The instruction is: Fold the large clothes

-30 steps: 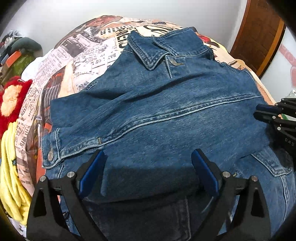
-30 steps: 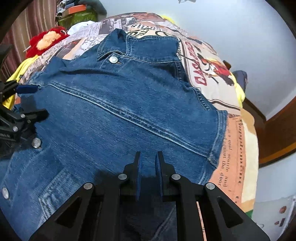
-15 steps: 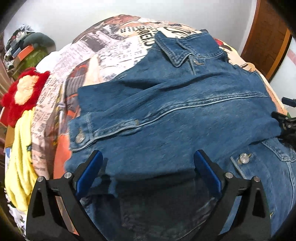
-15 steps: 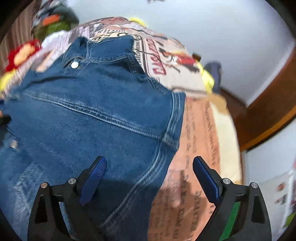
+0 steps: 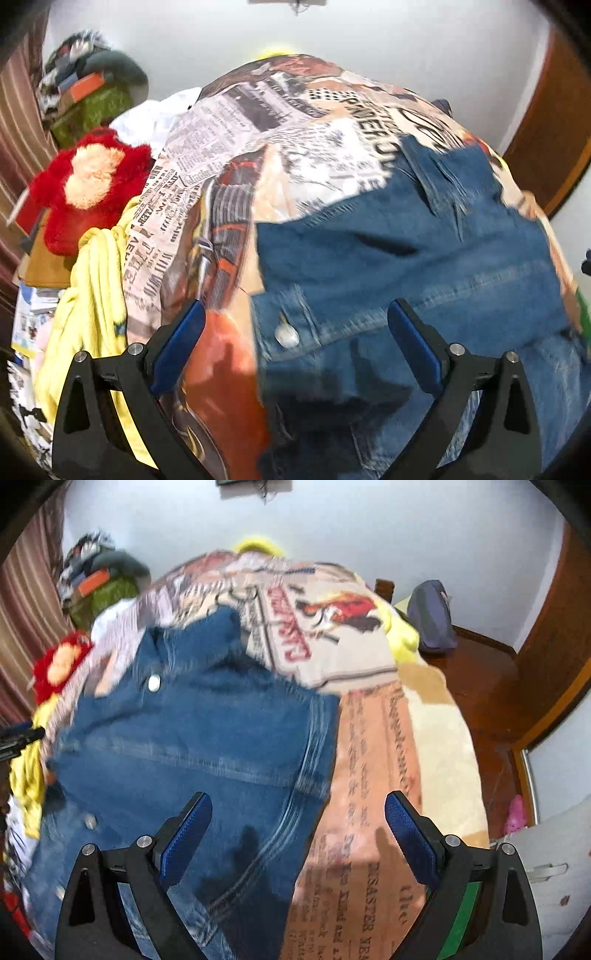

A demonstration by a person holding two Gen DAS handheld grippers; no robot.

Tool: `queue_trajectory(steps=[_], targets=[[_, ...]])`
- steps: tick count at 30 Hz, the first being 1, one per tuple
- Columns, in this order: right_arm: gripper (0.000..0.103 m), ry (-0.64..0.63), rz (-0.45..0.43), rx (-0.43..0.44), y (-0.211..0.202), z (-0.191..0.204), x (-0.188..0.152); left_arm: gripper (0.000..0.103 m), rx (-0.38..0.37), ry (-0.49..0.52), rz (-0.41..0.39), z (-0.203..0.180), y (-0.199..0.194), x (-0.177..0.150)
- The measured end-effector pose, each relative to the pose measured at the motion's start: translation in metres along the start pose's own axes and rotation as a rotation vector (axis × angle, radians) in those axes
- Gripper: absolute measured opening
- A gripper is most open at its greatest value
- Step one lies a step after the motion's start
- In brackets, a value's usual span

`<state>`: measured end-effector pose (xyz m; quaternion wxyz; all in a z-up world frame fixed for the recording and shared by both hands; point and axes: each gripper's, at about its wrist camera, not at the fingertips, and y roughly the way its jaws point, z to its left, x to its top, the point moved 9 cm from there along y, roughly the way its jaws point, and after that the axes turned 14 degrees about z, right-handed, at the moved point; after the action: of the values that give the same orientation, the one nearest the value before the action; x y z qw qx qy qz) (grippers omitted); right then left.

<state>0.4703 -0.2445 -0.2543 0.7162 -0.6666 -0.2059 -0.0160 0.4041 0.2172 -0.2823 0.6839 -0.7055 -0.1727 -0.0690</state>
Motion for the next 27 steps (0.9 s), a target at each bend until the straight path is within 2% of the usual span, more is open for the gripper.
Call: queue_trajectory(steps=[5,8,15,16,17,18,19,20,22,24,27], targets=[[0.094,0.057,0.011,0.052,0.004,-0.021,0.032,0.099,-0.069,-0.056,0.082,0.023,0.035,0.026],[0.094,0.107,0.047,0.104,0.023,-0.029,0.047,0.086,-0.082,-0.055,0.146,0.029,0.064,0.035],[0.091,0.214,0.155,0.215,0.089,-0.033,0.071,0.070,-0.217,-0.051,0.235,0.014,0.111,0.043],[0.086,0.230,0.167,0.235,0.099,-0.033,0.073,0.061,-0.220,-0.051,0.236,0.013,0.114,0.044],[0.077,0.242,0.175,0.249,0.107,-0.033,0.075,0.049,-0.209,-0.056,0.228,0.013,0.117,0.046],[0.072,0.257,0.183,0.261,0.115,-0.032,0.077,0.044,-0.203,-0.071,0.219,0.012,0.120,0.049],[0.060,0.278,0.175,0.254,0.120,-0.034,0.079,0.032,-0.211,-0.087,0.215,0.012,0.122,0.051],[0.044,0.294,0.154,0.242,0.121,-0.036,0.082,0.019,-0.219,-0.105,0.208,0.012,0.124,0.053],[0.022,0.307,0.125,0.226,0.122,-0.038,0.087,0.012,-0.242,-0.127,0.201,0.012,0.125,0.057],[0.017,0.303,0.122,0.245,0.122,-0.035,0.093,0.011,-0.213,-0.122,0.176,0.010,0.121,0.060],[0.014,0.248,0.091,0.200,0.114,-0.027,0.104,0.010,-0.145,-0.098,0.134,0.009,0.108,0.065]])
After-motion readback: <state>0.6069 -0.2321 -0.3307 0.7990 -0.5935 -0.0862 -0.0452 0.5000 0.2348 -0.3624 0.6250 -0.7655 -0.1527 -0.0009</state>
